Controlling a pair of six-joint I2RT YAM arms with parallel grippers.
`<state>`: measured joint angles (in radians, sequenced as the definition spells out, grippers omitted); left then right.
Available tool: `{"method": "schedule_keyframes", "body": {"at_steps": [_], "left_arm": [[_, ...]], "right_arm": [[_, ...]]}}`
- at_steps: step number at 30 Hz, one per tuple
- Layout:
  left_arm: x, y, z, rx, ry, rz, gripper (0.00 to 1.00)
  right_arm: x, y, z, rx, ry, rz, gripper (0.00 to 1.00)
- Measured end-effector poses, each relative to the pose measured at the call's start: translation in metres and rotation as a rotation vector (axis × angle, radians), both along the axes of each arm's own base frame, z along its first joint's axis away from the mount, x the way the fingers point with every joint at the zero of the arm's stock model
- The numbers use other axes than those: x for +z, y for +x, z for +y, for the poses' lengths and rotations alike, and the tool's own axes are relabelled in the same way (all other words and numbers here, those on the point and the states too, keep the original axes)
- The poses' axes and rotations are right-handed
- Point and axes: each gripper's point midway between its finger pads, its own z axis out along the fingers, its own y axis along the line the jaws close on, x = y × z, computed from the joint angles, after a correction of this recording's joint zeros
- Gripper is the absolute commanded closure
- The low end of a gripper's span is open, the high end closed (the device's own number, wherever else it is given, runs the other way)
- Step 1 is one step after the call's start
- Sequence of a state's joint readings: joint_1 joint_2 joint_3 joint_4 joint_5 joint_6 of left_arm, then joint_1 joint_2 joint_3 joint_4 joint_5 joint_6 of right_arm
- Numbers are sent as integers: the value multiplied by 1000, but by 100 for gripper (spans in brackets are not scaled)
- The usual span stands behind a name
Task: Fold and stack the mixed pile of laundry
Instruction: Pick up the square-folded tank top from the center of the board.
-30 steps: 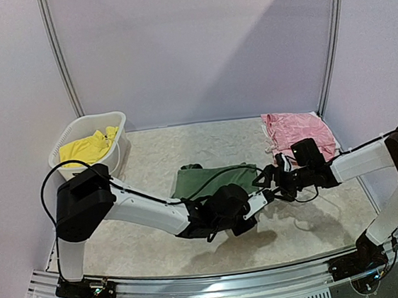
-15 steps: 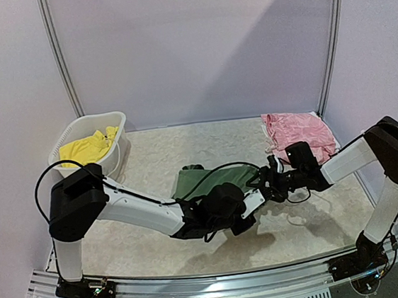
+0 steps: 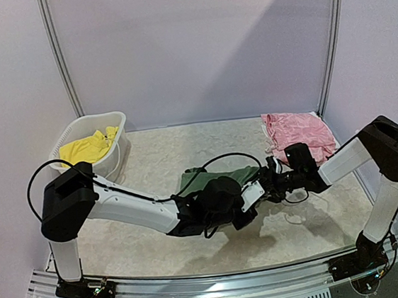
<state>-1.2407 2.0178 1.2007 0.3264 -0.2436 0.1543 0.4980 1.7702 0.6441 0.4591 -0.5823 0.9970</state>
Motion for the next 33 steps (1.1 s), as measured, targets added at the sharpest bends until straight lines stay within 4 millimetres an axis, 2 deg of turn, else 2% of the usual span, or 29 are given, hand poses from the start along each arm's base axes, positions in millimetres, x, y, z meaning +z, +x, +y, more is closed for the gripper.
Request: {"method": "schedule_keyframes", "body": {"at_steps": [4,9,12,14,17,20,23,26,30,33], "left_arm": [[2,0,-1,0,-6,-2,100],[2,0,-1,2,-9,1,100],[2,-3,-2,-3,-16,10,93],[2,-6,-4,-5,-26,22,85],[0,-17,-7,-15,-48,48,63],[-7,-36,-10,-45,-69,84,38],[-20,-54,-7,-66,-76,124,2],[-38,-70,2,-69,-72,168,0],[-58,-86,26,-49,-47,223,0],[-47,-92,41,-17,-55,229,0]], "right_arm": [[-1,-1,1,-2,2,9,34],[-2,-2,2,1,7,18,53],[-4,-3,2,2,7,25,66],[-6,-3,3,7,1,25,76],[-12,-4,2,12,-8,38,89],[-18,-4,3,21,-25,48,98],[-23,-2,4,31,-43,55,100],[-26,0,4,44,-66,55,100],[-25,4,4,62,-103,47,100],[-26,9,2,70,-150,38,100]]}}
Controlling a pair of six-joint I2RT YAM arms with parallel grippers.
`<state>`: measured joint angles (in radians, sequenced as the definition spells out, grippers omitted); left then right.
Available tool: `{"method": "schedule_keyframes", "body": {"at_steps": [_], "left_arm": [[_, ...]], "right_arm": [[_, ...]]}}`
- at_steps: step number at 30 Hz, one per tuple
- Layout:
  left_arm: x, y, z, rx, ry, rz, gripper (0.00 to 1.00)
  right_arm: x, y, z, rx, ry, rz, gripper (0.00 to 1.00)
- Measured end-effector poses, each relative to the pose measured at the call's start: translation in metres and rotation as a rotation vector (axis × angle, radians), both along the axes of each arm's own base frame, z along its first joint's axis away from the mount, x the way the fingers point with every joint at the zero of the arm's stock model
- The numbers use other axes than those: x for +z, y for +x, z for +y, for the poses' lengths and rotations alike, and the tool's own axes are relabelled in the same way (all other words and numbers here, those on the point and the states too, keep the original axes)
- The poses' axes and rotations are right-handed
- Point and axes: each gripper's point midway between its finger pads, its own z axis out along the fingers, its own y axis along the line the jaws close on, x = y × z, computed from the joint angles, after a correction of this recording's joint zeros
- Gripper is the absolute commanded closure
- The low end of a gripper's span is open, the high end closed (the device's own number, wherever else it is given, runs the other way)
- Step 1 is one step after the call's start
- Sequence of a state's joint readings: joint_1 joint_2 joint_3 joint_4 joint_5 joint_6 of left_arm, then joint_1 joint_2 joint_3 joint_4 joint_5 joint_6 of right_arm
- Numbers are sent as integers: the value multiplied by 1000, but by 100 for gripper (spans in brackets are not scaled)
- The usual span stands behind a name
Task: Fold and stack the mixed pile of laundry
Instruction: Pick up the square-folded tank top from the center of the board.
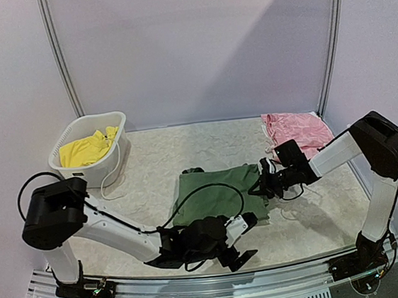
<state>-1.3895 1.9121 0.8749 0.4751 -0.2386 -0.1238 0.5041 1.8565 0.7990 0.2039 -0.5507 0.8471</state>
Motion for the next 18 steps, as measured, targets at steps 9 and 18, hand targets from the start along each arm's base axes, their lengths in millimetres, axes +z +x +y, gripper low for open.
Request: {"method": "schedule_keyframes", "body": {"at_steps": [9,18], "left_arm": [[50,4,51,157,-90,11,0],[37,9,107,285,8,2,0]], "right_arm": [[-1,18,-10,39,-178,-40,100],[8,41,-22,62,-356,-84,100]]}}
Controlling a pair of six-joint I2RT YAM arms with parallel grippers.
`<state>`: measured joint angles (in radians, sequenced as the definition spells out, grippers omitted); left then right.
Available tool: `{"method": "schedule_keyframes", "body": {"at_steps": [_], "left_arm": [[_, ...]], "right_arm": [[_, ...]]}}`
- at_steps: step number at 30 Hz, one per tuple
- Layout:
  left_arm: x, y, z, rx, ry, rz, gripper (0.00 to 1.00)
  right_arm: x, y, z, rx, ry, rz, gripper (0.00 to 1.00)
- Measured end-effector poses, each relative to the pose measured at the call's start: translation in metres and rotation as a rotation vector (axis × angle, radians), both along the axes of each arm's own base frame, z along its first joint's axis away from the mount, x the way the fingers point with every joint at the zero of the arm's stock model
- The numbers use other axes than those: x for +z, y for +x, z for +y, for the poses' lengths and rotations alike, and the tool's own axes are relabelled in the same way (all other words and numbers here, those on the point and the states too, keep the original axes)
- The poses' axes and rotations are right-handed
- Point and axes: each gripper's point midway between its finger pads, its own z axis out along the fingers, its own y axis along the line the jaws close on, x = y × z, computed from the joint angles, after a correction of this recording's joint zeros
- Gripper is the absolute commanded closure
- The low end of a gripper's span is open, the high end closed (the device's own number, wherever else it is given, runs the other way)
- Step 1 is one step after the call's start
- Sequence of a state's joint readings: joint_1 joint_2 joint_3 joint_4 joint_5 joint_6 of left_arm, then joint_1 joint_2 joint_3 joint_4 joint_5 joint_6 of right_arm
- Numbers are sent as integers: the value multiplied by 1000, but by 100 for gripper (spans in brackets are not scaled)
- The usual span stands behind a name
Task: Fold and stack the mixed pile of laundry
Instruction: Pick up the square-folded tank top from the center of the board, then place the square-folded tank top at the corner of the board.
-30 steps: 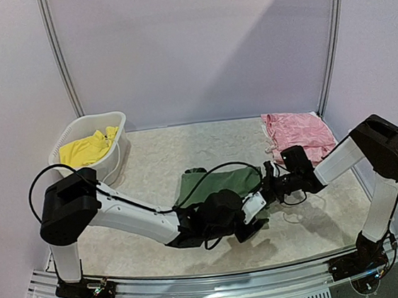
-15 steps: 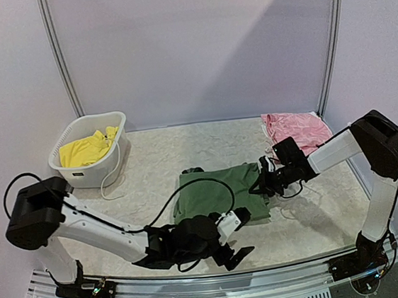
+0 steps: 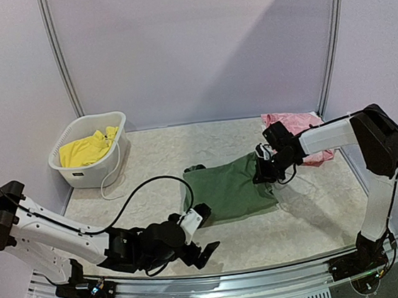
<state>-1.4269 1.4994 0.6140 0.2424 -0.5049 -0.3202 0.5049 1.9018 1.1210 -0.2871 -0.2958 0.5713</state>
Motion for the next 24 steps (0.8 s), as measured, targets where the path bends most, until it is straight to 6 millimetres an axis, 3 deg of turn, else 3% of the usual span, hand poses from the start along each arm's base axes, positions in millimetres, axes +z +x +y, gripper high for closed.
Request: {"method": "schedule_keyframes", "body": {"at_steps": [4,13,24], "left_arm": [[6,4,6,31,-6,-14,1],[-3,7,17,57,25,-26,1],[-17,6,32,65,59,-28,0]], "right_arm": [[8,9,-7,5,-72,-23,100],[20,29,-21,20,-228,-48,100],[55,59,-37,9,-373,-116,100]]}}
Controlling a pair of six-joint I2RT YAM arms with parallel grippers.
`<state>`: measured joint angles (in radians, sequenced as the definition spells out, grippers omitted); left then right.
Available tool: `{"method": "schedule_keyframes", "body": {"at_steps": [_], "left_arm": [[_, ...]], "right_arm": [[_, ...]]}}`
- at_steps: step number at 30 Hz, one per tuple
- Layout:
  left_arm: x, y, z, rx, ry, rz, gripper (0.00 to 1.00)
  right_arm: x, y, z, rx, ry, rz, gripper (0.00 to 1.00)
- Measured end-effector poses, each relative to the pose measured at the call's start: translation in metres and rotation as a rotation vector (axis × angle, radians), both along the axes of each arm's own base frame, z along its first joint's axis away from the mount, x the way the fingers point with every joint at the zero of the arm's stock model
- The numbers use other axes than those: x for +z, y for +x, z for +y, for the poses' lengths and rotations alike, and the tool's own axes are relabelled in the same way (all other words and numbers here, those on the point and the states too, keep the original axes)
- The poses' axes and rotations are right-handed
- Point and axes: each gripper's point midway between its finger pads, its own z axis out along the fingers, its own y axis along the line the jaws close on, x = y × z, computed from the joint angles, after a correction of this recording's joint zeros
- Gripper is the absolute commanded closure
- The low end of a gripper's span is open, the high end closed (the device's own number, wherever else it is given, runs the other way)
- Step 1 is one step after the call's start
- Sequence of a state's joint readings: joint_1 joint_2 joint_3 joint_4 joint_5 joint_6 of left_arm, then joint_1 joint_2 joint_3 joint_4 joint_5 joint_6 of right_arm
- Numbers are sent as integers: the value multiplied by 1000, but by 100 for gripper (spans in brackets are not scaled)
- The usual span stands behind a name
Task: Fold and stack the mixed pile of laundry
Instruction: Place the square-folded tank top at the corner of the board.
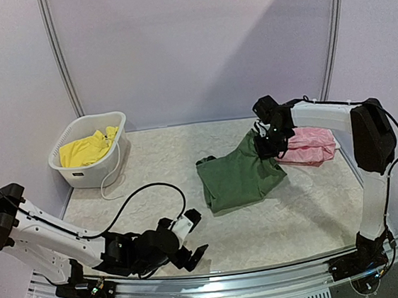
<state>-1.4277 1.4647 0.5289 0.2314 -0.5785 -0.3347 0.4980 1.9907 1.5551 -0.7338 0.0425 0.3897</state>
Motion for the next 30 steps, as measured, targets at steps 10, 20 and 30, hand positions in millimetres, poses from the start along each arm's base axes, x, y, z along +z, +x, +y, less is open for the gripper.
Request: {"method": "schedule_keyframes", "body": {"at_steps": [10,20,30], "left_arm": [[-6,-2,17,11,-14,8,1],[-16,-4,26,25,-35,30,1],[-19,-5,22,27,-62,46,1]], "right_arm": [[34,44,1,-21,-35,-60,100],[55,81,-10,-93,-50,-88,100],[110,111,-21,-142,-13,-190,100]]}}
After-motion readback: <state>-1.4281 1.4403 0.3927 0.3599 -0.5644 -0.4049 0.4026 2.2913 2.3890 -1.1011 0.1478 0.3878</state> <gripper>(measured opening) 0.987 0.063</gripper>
